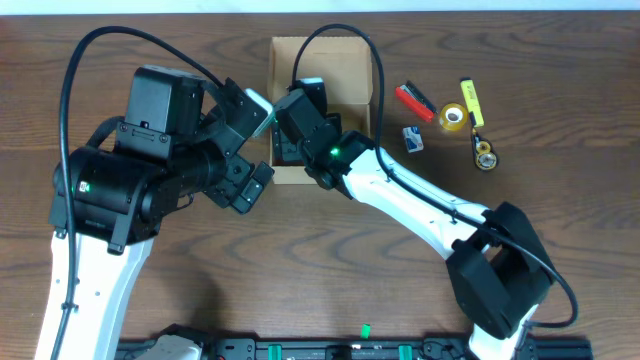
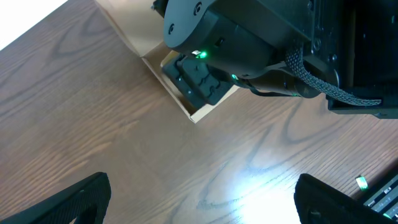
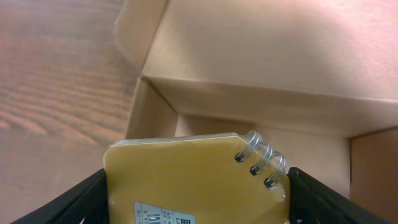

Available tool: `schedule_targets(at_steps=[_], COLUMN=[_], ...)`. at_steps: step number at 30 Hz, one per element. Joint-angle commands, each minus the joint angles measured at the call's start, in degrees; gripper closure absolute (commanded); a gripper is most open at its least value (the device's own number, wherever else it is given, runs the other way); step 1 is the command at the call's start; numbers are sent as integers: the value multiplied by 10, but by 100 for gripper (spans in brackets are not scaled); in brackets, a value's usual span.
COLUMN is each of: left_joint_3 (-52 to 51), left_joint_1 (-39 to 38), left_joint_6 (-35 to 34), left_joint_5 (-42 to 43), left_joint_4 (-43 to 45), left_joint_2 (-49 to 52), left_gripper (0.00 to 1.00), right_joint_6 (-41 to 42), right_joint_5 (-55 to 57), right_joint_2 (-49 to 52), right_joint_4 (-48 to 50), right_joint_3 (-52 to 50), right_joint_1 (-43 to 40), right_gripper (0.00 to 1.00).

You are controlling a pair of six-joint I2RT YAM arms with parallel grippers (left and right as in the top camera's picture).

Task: Pack container
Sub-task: 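Carry the notepad left over the cardboard box with right gripper, then lower the notepad into the box and open the right gripper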

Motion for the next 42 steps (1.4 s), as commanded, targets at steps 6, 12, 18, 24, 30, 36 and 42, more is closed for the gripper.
schedule_targets(at_steps=[6,12,18,24,30,36,42], left_joint_3=[9,9,9,9,9,9,9], left_joint_1=[0,0,0,0,0,0,0], left_joint_6=[4,4,4,4,4,4,4], left_joint_5=[-3,-3,-3,-3,-3,-3,-3], left_joint_4=[-2,-2,-2,-2,-2,-2,-2], left_joint_2=[1,1,1,1,1,1,1], left_gripper=[5,5,5,5,5,5,5], right_joint_6=[102,108,107,108,108,108,108], right_joint_5=[2,-10,-19,-23,-23,-25,-29], right_joint_2=[32,44,52,52,52,52,52], right_joint_4=[0,0,-6,-7,-8,-11,-11], right_joint_3=[7,7,7,7,7,7,7], right_joint_1=[-1,-8,-9,-10,-10,-10,-10], right_gripper=[60,62,61,57,52,36,25])
